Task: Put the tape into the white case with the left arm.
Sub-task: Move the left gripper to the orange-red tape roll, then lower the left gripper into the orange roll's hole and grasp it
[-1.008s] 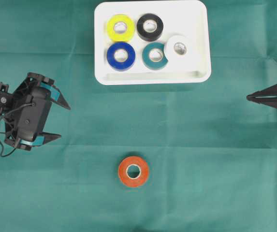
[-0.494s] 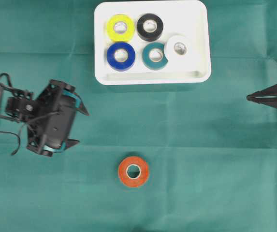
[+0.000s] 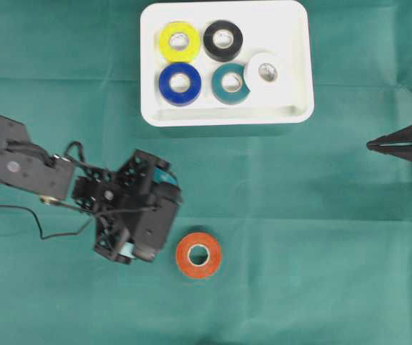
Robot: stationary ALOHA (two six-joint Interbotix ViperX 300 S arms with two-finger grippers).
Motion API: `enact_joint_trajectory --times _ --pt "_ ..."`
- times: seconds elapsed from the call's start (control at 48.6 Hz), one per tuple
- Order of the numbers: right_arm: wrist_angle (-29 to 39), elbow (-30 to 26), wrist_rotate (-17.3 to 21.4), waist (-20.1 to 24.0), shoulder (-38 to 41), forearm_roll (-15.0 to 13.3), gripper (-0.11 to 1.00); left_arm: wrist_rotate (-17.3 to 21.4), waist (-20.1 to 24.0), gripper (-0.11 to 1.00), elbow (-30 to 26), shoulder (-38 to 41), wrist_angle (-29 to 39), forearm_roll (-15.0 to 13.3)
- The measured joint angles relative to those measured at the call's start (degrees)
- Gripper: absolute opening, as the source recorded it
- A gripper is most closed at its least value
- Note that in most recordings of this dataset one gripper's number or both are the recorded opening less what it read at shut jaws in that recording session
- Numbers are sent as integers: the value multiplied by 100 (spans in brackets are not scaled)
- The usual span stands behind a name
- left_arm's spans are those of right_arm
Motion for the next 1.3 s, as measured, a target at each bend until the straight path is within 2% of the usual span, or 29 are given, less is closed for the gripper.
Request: enact_joint_trajectory --times 0.411,0.699,1.295 --pt "0 0 -9 0 0 0 -9 0 -149 99 -1002 940 105 0" --pt "0 0 0 0 0 0 -9 0 -149 99 -1556 1459 510 9" --pt "-9 0 -9 0 0 0 -9 18 44 97 -1644 1907 580 9"
